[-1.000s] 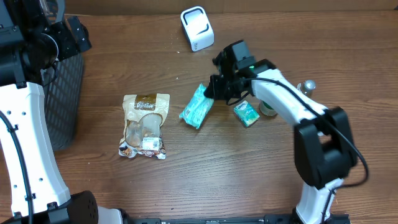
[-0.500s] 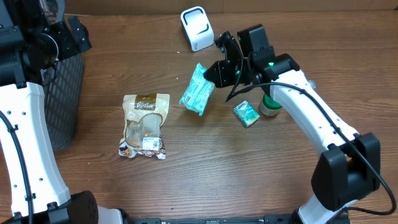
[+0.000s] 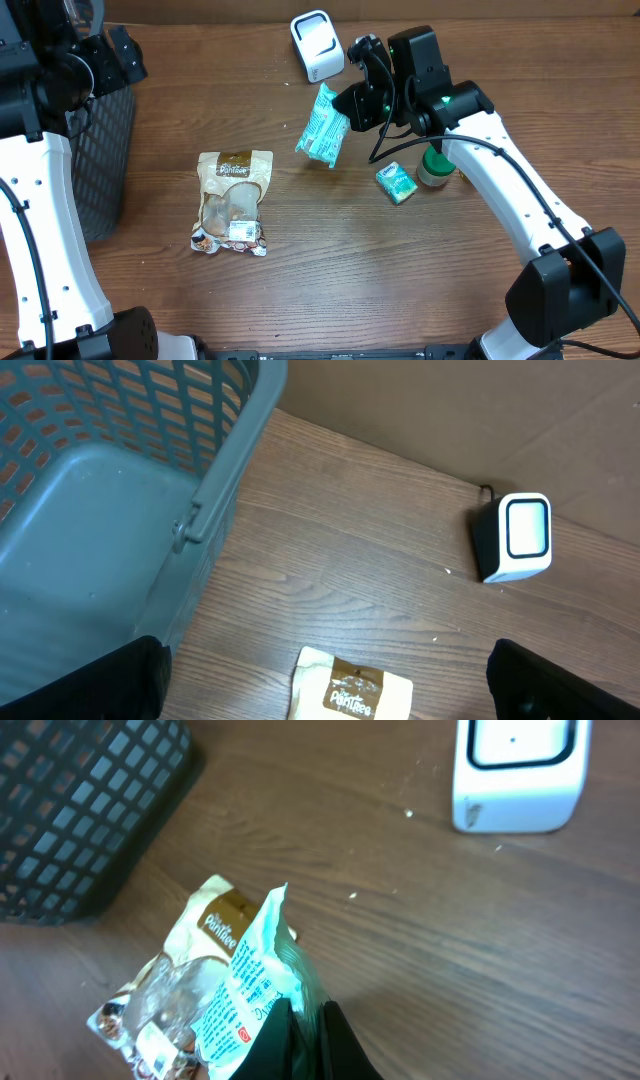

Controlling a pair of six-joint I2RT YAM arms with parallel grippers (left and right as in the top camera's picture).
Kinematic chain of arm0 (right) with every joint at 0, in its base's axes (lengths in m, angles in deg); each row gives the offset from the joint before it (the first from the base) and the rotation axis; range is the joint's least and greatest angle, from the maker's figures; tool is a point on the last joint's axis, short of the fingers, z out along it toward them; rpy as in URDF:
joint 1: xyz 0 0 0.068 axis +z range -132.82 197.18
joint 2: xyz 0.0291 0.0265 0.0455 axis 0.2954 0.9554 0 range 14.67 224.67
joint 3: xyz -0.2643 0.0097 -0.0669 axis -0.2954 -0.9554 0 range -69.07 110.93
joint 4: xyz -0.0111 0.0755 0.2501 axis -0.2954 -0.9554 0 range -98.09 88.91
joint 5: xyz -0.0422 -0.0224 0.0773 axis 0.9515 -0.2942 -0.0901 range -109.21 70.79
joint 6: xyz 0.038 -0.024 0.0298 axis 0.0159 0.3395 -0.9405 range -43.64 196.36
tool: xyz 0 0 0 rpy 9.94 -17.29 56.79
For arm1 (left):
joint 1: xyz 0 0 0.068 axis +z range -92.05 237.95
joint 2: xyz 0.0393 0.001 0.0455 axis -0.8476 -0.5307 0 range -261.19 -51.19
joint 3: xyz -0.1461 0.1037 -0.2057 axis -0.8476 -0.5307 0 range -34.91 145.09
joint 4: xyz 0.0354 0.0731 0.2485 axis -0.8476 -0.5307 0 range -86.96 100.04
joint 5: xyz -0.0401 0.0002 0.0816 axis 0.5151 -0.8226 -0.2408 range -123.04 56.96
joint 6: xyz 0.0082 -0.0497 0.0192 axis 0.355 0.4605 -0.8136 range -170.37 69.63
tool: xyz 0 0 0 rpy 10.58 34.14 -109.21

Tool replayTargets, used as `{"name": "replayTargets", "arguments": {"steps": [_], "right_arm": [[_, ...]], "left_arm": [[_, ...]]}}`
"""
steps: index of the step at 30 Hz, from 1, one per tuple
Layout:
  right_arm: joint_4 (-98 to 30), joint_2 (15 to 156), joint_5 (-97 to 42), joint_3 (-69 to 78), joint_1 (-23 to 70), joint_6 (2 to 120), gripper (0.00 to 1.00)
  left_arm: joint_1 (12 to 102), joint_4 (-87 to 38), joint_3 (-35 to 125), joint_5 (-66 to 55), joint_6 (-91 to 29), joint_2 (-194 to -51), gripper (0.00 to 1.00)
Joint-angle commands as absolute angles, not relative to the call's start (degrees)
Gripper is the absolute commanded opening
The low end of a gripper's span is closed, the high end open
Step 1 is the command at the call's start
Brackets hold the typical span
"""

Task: Scan the item barcode
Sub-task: 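Lift the wipes packet and hold it at the scanner window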

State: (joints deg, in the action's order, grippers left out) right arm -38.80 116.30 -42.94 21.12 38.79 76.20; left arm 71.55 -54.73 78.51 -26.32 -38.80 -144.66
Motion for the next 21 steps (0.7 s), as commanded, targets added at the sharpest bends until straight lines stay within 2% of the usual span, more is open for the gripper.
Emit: {"name": "replayTargets", "arguments": {"steps": [1, 10, 21], "right_arm": [[-38.2, 114.2, -40.6, 25.3, 38.4, 78.0, 0.04], [-37.8, 114.2, -33.4, 30.7, 38.5, 85.7, 0.04], [-27.8, 115.1, -16.8, 30.8, 41.4, 99.5, 0.04]], "left_arm": [[71.4, -54.7, 80.0, -26.0, -39.7, -144.8, 1.0], [71.4, -54.7, 80.0, -26.0, -39.7, -144.8, 1.0], [71.4, -54.7, 80.0, -26.0, -39.7, -144.8, 1.0]]}}
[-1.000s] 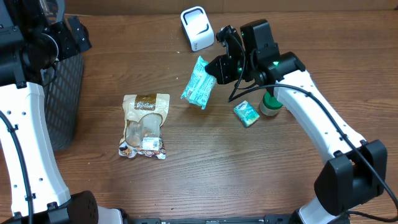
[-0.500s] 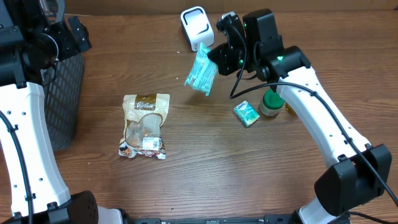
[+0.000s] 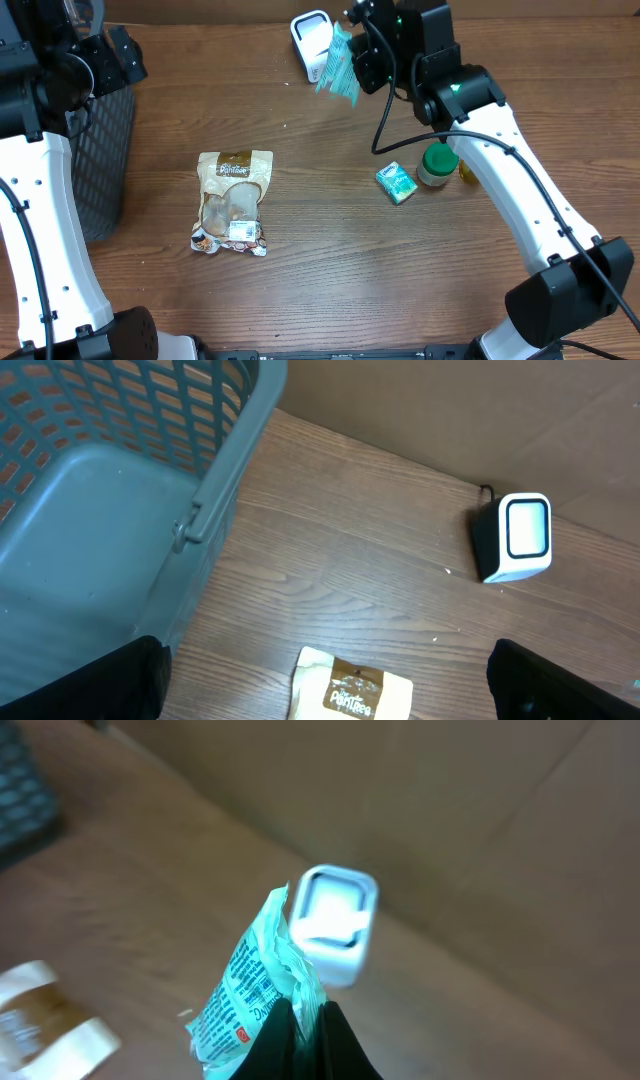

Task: Scan the item barcode
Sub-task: 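Lift the wipes packet and hold it at the scanner window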

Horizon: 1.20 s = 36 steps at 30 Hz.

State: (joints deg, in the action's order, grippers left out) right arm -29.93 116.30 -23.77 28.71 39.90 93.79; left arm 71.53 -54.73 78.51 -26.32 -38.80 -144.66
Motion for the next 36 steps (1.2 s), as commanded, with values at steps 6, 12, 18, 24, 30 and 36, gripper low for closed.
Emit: {"name": "replayTargets", "arguments": {"steps": [6, 12, 18, 24, 30, 36], "right_arm": [[-18.6, 118.7, -8.9, 30.8, 43.9, 105.5, 0.04], [-5.6, 125.5, -0.4, 30.8, 46.2, 113.5, 0.04], [10.3, 134.3, 8.3, 30.8, 48.1, 122.0, 0.04], [21.7, 141.3, 12.5, 30.8, 48.8, 123.4, 0.04], [32.2, 146.9, 13.8, 30.7, 48.8, 128.2, 0.04], [38.1, 150.9, 13.7, 30.8, 48.6, 129.0, 0.04]], "left_arm": [[71.4, -54.7, 80.0, -26.0, -39.7, -144.8, 1.0], [71.4, -54.7, 80.0, -26.0, -39.7, -144.8, 1.0], [71.4, -54.7, 80.0, -26.0, -39.7, -144.8, 1.0], [71.4, -54.7, 80.0, -26.0, -39.7, -144.8, 1.0], [71.4, -54.7, 80.0, -26.0, -39.7, -144.8, 1.0], [71.4, -54.7, 80.0, -26.0, -39.7, -144.8, 1.0]]}}
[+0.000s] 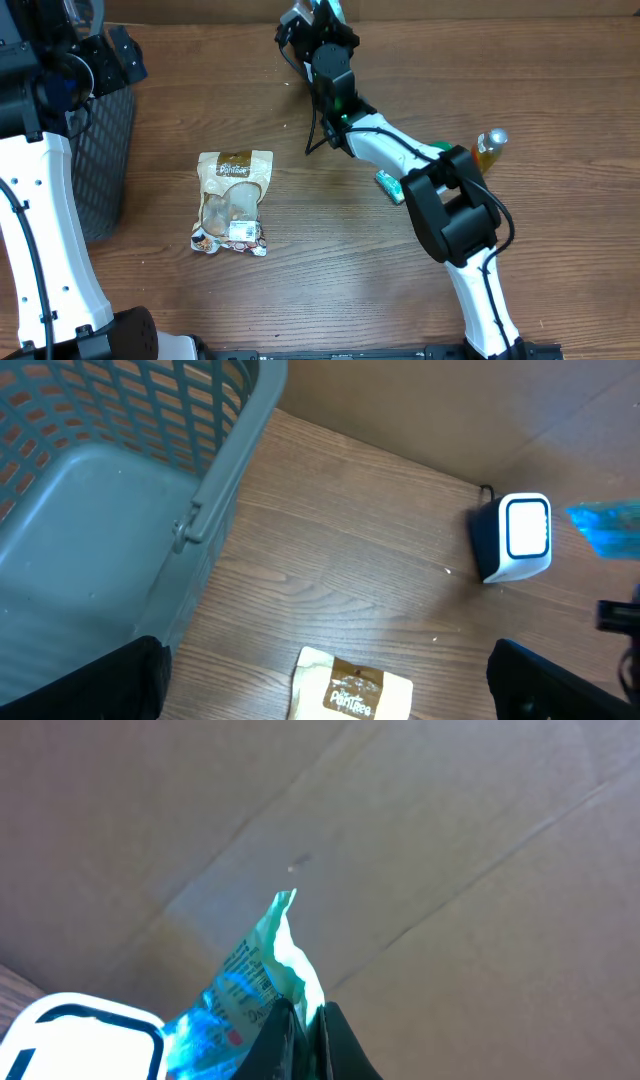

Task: Scan the item barcode
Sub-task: 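Lift the wipes packet and hold it at the scanner window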

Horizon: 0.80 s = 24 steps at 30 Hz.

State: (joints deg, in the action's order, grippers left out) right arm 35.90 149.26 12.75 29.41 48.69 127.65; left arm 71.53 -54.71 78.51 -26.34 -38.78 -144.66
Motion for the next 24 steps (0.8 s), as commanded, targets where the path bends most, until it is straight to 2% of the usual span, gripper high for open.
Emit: {"name": "replayTargets", "arguments": {"steps": [1, 14, 18, 24], "right_arm": [[38.2, 151.2, 13.5, 30.8, 48.6, 128.9, 0.04], [35.4, 152.3, 13.3, 30.8, 48.6, 125.2, 0.04], [35.8, 151.0, 14.7, 30.8, 48.6, 120.8, 0.03], [24.6, 143.8, 13.3, 30.8, 48.0, 112.1, 0.03]], "left_arm": [[71.4, -54.7, 80.0, -26.0, -39.7, -144.8, 1.0], [71.4, -54.7, 80.0, -26.0, -39.7, -144.8, 1.0], [71.4, -54.7, 80.0, -26.0, -39.7, -144.8, 0.99], [71.4, -54.7, 80.0, -26.0, -39.7, -144.8, 1.0]]}}
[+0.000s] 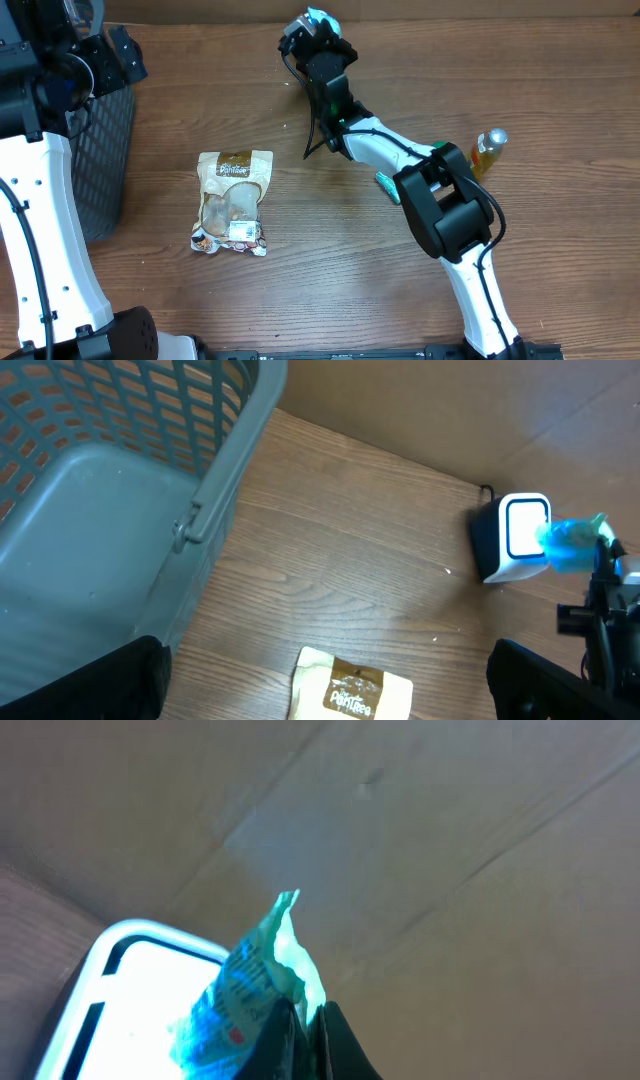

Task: Scan the item barcode
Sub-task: 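Lift the wipes packet and hold it at the scanner window, then carry the wipes packet right and lower it near the jar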

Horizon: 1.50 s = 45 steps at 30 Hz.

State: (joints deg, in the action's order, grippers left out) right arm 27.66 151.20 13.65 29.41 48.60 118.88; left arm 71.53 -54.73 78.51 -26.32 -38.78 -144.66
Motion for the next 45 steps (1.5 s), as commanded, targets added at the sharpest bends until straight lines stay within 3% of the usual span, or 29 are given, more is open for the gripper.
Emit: {"name": "replayTargets", "arguments": {"steps": [1, 7, 11, 17, 20, 23, 30, 34, 37, 41, 45], "right_arm": [[21.3, 142.2, 11.8, 30.8, 47.8, 110.1, 0.03], [-3.5, 131.9, 1.0, 30.8, 45.3, 92.5, 0.03], [-22.4, 126.7, -14.8, 30.8, 42.0, 83.2, 0.04], [-46.2, 125.0, -35.0, 30.7, 37.4, 76.5, 0.04], [-56.8, 125.1, -37.5, 30.0, 36.3, 76.5, 0.04], [-62.5, 125.2, -37.3, 28.1, 36.2, 76.5, 0.04], [-61.9, 125.3, -31.9, 22.5, 36.3, 76.6, 0.06], [-61.5, 125.3, -26.1, 21.9, 36.3, 76.5, 0.17], [-61.3, 125.3, -23.8, 21.9, 36.2, 76.5, 0.38], [-60.0, 125.3, -23.6, 21.8, 36.2, 74.3, 1.0], [-58.3, 125.3, -24.3, 21.8, 36.5, 66.7, 1.0]], "left_arm": [[71.4, -54.7, 80.0, -26.0, -39.7, -144.8, 1.0], [71.4, -54.7, 80.0, -26.0, -39.7, -144.8, 1.0], [71.4, -54.7, 80.0, -26.0, -39.7, -144.8, 1.0], [71.4, -54.6, 80.0, -26.0, -39.7, -144.8, 1.0], [71.4, -54.7, 80.0, -26.0, -39.7, -144.8, 1.0], [71.4, -54.7, 80.0, -26.0, -39.7, -144.8, 1.0], [71.4, -54.7, 80.0, -26.0, -39.7, -144.8, 1.0], [71.4, -54.7, 80.0, -26.0, -39.7, -144.8, 1.0], [71.4, -54.7, 80.0, -26.0, -39.7, -144.8, 1.0], [71.4, -54.7, 80.0, -26.0, -39.7, -144.8, 0.99], [71.4, -54.7, 80.0, -26.0, -39.7, -144.8, 1.0]]}}
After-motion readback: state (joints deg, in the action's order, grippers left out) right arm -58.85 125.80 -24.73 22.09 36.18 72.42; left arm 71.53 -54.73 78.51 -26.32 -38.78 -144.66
